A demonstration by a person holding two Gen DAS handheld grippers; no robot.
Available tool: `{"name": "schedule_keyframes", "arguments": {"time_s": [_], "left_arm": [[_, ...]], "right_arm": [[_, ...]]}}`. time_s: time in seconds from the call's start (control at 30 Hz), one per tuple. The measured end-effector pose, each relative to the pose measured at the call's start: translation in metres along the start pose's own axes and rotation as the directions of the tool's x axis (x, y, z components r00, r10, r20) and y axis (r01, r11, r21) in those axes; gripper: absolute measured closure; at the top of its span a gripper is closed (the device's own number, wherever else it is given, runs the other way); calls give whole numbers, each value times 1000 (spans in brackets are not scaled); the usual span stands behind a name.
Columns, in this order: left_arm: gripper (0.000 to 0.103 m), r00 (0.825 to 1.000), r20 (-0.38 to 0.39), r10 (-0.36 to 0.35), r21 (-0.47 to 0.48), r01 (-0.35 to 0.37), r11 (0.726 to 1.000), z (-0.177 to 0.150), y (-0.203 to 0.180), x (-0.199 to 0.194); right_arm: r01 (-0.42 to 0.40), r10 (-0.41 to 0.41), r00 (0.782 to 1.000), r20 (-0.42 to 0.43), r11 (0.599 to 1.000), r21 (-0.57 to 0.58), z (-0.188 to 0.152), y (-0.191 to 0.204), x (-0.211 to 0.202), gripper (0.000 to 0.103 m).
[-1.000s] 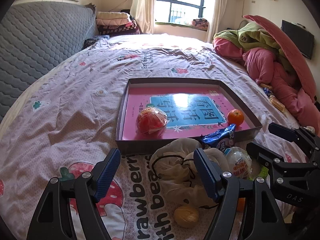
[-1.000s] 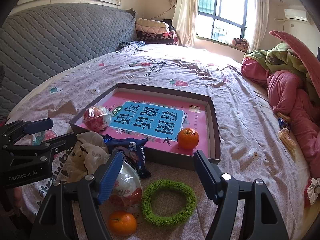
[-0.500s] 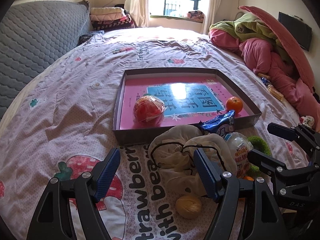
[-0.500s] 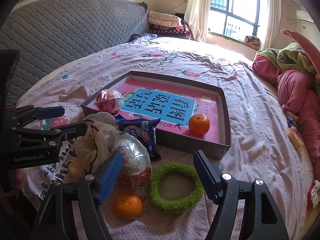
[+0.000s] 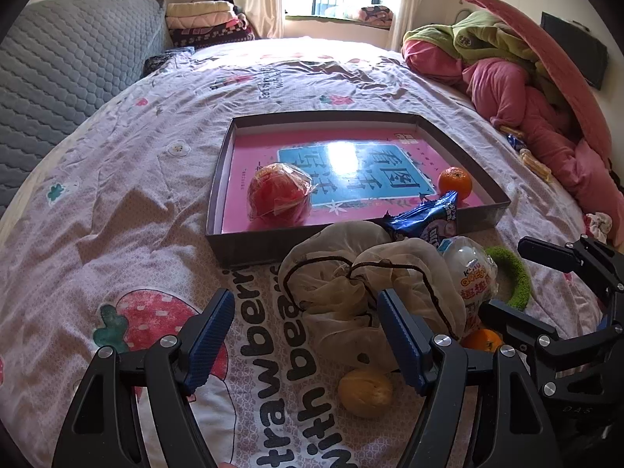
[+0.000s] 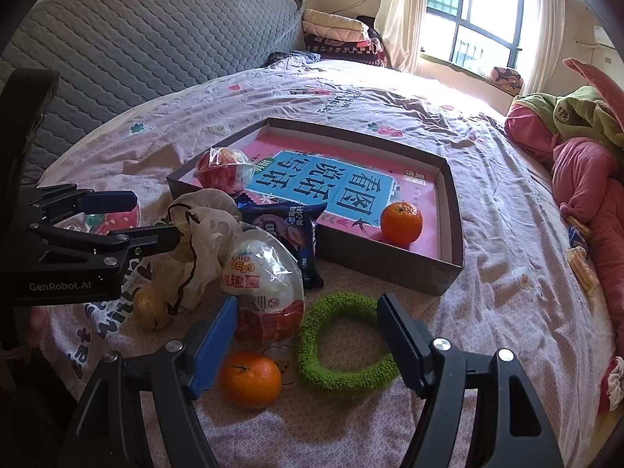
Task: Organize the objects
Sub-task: 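Move left tool to cream cloth bag while right tool approaches white egg, then close left tool on cream cloth bag while right tool grasps white egg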
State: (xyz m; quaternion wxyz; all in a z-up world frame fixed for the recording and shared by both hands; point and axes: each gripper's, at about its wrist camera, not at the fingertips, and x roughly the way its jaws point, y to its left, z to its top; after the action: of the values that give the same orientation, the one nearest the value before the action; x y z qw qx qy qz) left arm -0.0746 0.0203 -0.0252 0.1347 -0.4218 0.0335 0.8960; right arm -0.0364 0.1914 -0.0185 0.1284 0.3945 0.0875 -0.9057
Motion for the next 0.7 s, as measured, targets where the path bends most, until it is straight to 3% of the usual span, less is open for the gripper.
{"name": "schedule_keyframes", "arguments": {"time_s": [0.7], "left_arm": [[26, 998, -67, -6, -73, 1, 997, 5, 10, 33]], "right_arm": [[-18, 16, 999, -51, 999, -46, 2, 24, 24, 30]]}}
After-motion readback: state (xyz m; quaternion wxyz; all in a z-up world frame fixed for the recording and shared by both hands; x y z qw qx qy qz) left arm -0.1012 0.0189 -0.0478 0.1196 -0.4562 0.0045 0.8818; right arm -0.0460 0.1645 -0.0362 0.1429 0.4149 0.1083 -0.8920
